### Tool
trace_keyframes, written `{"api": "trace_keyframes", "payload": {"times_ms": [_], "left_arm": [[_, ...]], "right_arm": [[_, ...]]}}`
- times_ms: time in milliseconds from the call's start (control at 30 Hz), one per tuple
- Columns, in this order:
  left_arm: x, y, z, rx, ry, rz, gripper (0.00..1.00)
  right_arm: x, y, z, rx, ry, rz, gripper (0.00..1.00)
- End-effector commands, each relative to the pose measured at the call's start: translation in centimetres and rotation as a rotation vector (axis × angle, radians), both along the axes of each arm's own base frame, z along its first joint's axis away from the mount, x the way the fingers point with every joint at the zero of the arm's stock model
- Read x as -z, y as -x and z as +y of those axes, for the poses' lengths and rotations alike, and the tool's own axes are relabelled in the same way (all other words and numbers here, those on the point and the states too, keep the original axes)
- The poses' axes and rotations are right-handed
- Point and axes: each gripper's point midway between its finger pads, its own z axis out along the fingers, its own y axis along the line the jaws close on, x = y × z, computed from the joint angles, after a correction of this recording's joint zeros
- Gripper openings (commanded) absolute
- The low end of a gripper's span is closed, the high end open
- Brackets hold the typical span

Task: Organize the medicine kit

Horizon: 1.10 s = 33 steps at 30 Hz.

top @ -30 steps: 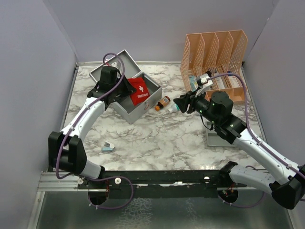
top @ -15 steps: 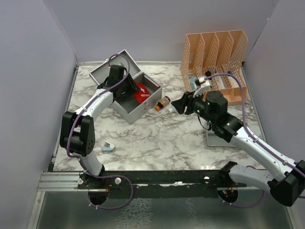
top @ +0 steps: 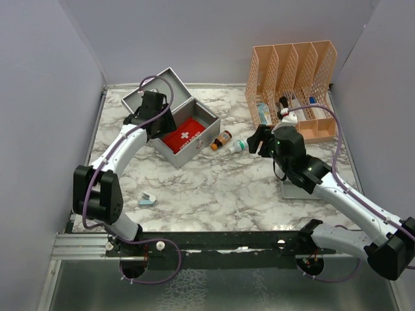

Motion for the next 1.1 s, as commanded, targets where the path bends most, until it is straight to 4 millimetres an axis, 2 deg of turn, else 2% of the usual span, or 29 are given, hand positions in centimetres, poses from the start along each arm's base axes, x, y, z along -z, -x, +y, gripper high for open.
{"api": "trace_keyframes", "payload": {"times_ms": [0, 167, 267, 367, 467, 567, 833, 1000, 1067], "left_arm": [[-2.7, 1.2, 2.9, -0.029, -0.118, -0.056, 0.62], [-5.9, 0.9, 2.1, 0.067, -0.121, -0.146, 0.64], [-6.5, 1.2, 0.9, 0.112, -0.065, -0.16, 0.64], [-5.9, 2.0, -0.6, 0.166, 0.015, -0.179, 0.64], [-4.4, 2.8, -1.8, 0.184, 0.097, -0.197, 0.62], [-3.7, 3.6, -2.7, 0.194, 0.177, -0.22, 0.61], [-5.9, 4.4, -3.8, 0.263, 0.232, -0.315, 0.61], [-7.4, 5.1, -4.4, 0.321, 0.252, -0.375, 0.61], [-7.8, 5.4, -4.5, 0.341, 0.251, -0.397, 0.61]], "right_arm": [[2.8, 0.0, -5.0, 0.285, 0.069, 0.082, 0.64], [5.1, 0.6, -8.1, 0.467, 0.096, 0.148, 0.63], [6.9, 1.1, -10.1, 0.565, 0.117, 0.216, 0.63], [9.3, 1.6, -12.1, 0.655, 0.122, 0.299, 0.64], [11.6, 2.0, -14.3, 0.734, 0.11, 0.374, 0.67], [13.3, 2.4, -15.4, 0.763, 0.095, 0.423, 0.69], [16.4, 1.9, -13.5, 0.591, 0.13, 0.492, 0.7], [18.4, 1.6, -10.9, 0.388, 0.15, 0.54, 0.69], [19.0, 1.8, -10.4, 0.349, 0.171, 0.583, 0.68]]}}
